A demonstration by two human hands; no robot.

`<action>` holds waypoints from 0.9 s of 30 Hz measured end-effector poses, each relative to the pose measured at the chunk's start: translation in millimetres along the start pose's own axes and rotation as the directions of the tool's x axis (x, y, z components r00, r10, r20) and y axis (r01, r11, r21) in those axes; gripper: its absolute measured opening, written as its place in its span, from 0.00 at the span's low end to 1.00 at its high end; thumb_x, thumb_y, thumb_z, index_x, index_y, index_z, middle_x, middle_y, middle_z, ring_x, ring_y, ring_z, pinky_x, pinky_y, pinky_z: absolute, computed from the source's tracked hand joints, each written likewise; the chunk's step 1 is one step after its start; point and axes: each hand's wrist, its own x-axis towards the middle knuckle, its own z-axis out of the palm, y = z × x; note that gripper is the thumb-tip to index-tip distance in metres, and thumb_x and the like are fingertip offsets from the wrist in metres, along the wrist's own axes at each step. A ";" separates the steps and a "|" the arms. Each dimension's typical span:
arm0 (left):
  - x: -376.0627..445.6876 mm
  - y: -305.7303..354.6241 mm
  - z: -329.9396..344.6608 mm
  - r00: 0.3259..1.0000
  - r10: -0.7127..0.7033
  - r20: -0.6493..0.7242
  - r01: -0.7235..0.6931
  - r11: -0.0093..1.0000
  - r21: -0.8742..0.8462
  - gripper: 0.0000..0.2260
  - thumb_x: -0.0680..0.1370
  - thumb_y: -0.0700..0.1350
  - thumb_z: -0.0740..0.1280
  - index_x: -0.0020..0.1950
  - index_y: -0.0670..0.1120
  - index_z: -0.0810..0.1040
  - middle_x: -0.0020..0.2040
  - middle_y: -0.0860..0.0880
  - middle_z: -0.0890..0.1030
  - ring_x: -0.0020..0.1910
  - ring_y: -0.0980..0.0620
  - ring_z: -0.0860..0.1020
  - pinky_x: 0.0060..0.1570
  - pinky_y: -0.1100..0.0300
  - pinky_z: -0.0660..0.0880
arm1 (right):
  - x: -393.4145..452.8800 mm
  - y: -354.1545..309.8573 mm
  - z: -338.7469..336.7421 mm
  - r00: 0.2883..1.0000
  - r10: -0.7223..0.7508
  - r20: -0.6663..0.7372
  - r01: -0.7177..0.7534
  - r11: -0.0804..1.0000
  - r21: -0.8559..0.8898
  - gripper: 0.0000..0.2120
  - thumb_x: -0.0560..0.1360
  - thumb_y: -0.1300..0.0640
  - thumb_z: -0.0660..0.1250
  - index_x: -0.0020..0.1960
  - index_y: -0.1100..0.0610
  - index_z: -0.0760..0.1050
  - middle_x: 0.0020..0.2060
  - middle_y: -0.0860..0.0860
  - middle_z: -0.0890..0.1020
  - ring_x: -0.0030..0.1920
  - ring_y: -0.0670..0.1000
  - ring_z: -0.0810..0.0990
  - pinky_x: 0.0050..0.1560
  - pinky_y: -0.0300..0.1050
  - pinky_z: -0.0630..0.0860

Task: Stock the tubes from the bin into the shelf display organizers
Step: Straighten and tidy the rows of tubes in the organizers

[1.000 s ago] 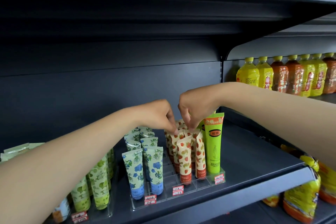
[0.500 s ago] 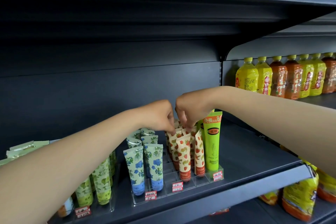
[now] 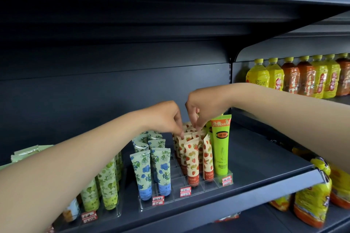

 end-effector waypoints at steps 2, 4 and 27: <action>-4.8 1.2 -3.3 1.000 0.009 -0.017 -0.009 1.000 -0.009 0.05 0.71 0.49 0.74 0.41 0.49 0.85 0.26 0.61 0.76 0.26 0.65 0.72 0.24 0.75 0.63 | -9.9 -0.4 -3.9 0.999 -0.025 -0.024 0.025 1.000 0.014 0.02 0.70 0.52 0.72 0.39 0.47 0.80 0.41 0.42 0.82 0.47 0.44 0.79 0.50 0.42 0.76; -9.7 3.1 -5.8 0.999 0.015 -0.041 -0.016 0.999 -0.035 0.06 0.70 0.51 0.73 0.40 0.49 0.84 0.27 0.60 0.76 0.25 0.64 0.71 0.25 0.74 0.63 | -19.2 -0.8 -4.7 0.998 -0.047 -0.044 0.049 0.998 0.038 0.01 0.69 0.52 0.73 0.39 0.48 0.81 0.40 0.42 0.82 0.46 0.43 0.79 0.48 0.41 0.76; -18.9 23.5 15.9 1.000 -0.012 -0.014 0.012 1.000 0.017 0.03 0.72 0.44 0.72 0.39 0.46 0.83 0.34 0.57 0.79 0.33 0.60 0.74 0.30 0.67 0.66 | -22.2 -5.1 18.7 1.000 -0.022 0.002 0.022 1.000 0.001 0.07 0.73 0.52 0.70 0.47 0.53 0.82 0.45 0.46 0.80 0.43 0.46 0.76 0.42 0.38 0.72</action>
